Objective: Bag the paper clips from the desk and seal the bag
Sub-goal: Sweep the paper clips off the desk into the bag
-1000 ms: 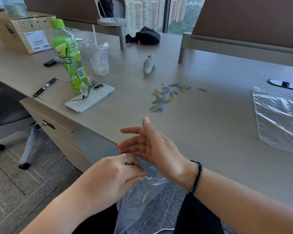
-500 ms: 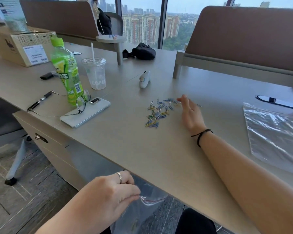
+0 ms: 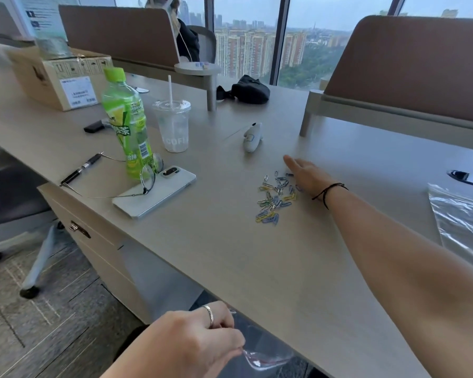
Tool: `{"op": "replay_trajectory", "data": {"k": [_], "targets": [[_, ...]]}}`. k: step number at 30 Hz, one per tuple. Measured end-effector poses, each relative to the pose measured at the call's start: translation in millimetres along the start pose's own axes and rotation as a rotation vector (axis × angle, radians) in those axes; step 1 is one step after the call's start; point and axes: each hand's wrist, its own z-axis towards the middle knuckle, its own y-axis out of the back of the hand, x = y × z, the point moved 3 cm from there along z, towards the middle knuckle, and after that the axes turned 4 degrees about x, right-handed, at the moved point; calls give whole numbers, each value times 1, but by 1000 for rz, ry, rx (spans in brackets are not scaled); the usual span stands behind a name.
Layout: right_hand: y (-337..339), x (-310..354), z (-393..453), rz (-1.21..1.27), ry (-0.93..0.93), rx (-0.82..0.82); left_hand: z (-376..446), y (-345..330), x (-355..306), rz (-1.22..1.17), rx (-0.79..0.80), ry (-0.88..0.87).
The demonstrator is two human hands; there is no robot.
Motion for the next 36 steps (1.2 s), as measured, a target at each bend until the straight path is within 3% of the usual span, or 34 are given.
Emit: {"op": "replay_trajectory", "data": {"k": [6, 10, 26, 36], "targets": [[-26, 19, 8, 118, 222, 191, 1, -2, 2, -22, -14, 12], [-33, 21, 0, 123, 201, 211, 2, -6, 1, -34, -10, 16], [-58, 34, -111, -71, 611, 398, 1, -7, 1, -98, -22, -9], [-59, 43, -193, -55, 669, 412, 2, -10, -1, -119, -27, -25]]}}
